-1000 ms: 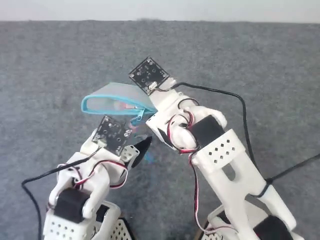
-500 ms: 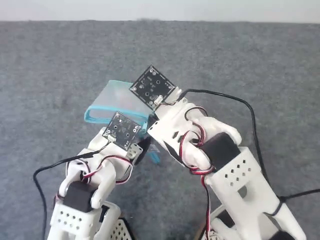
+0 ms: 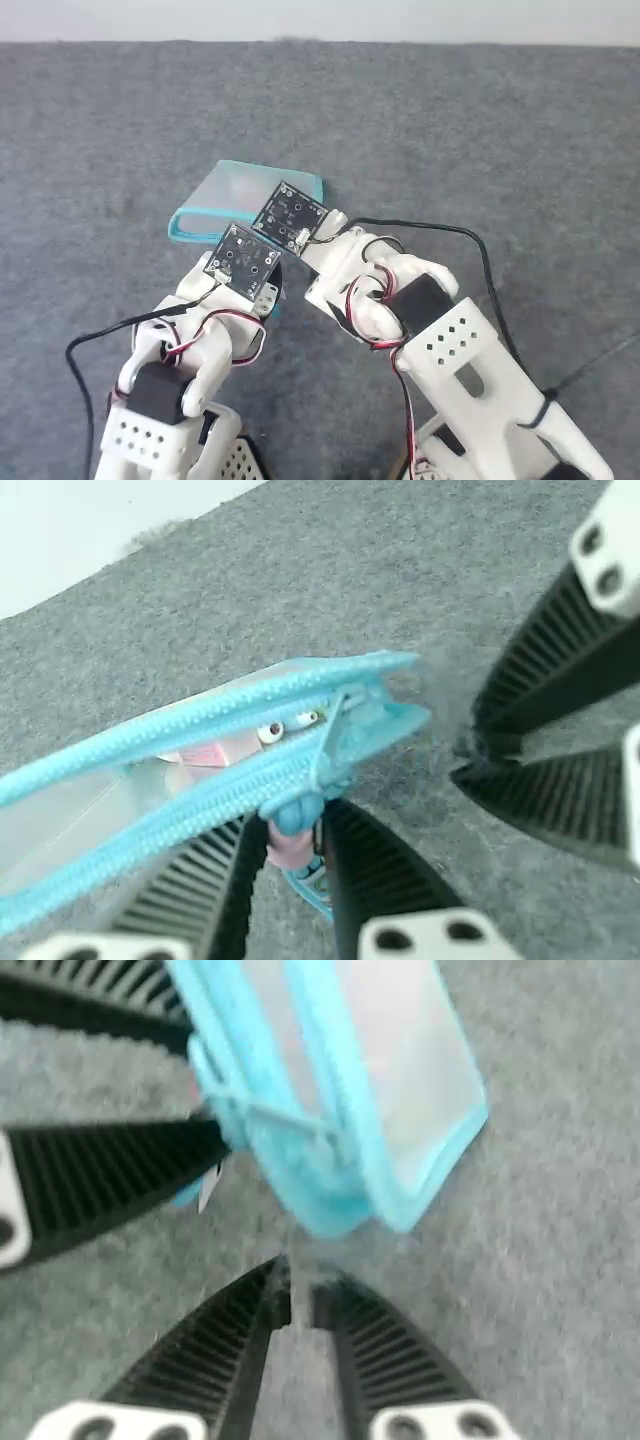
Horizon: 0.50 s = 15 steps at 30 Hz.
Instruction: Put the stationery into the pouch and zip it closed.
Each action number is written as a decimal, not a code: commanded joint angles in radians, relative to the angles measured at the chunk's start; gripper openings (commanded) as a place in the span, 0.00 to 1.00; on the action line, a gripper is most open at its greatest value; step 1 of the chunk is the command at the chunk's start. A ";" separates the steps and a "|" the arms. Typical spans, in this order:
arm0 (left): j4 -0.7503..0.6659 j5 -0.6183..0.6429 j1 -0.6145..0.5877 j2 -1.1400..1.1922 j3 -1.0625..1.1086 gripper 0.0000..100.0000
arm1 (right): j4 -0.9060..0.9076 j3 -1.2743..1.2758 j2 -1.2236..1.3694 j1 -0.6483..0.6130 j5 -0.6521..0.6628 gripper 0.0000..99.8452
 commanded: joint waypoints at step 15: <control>-0.031 -0.017 0.002 0.003 -0.016 0.04 | -0.344 0.028 0.053 -0.018 0.028 0.15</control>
